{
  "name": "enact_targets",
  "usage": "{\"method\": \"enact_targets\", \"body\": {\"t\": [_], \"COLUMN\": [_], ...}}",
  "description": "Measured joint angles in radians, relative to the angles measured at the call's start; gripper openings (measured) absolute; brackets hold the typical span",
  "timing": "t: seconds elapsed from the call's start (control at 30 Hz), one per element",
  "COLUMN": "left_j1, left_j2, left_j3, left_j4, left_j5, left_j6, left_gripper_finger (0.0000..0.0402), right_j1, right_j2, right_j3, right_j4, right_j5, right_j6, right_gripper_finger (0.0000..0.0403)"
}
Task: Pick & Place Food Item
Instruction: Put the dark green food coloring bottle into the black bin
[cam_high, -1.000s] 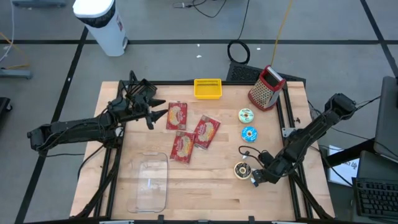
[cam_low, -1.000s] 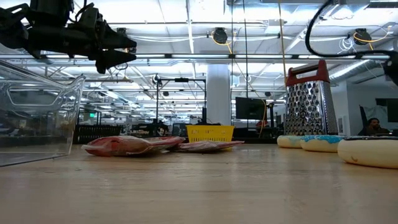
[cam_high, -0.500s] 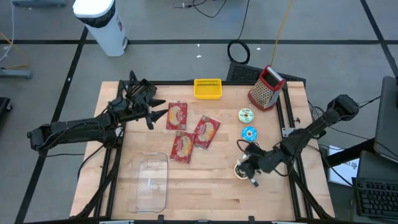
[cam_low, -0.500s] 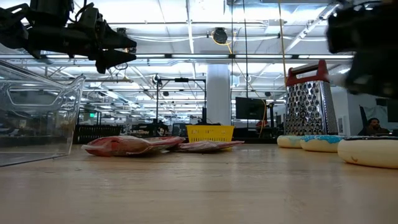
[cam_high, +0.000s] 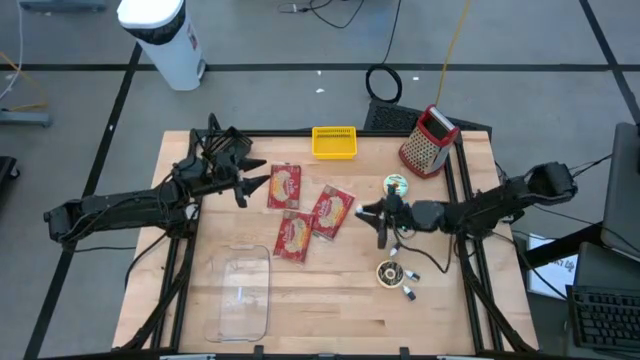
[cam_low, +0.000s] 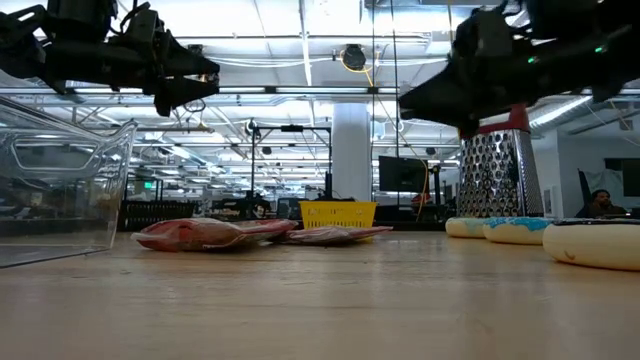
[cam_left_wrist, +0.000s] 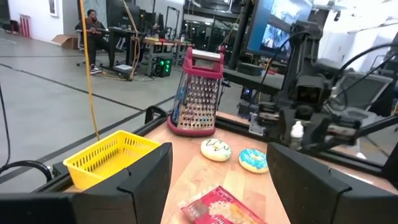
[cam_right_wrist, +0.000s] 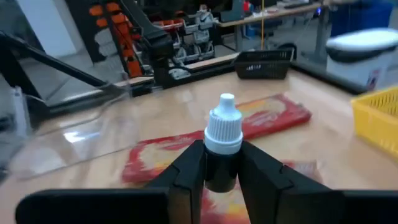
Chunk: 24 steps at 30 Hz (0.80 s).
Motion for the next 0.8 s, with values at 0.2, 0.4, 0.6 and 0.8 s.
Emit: {"method": "enact_targets", "body": {"t": [0.2,0.4,0.6,0.8], "left_j1": [-0.016,-0.08,-0.182,-0.247], "left_j2": [0.064,0.235,0.438,0.591], "left_j3": [0.0,0.067,0.195,0.333], "left_j4": [0.084,0.085,0.087,0.089], "left_j5": [-0.001,0.003,0.045,0.046], "left_j6": [-0.028,-0.022,0.081,0.19], "left_gripper_finger": [0.0262,0.0262,0.0262,0.0262], "right_j1": [-0.128,-0.193,-0.201,-0.196], "right_j2": [0.112,0.221,0.275,0.275], "right_j3": [0.086,0.211,0.282,0.283], "right_j4": [0.022,0.024,0.032,0.084], "right_j5": [-0.16,-0.289,-0.305,-0.305], "right_j6": [-0.098,-0.243,-0.351,-0.348], "right_gripper_finger": [0.0074,0.0074,0.0074,0.0073]}}
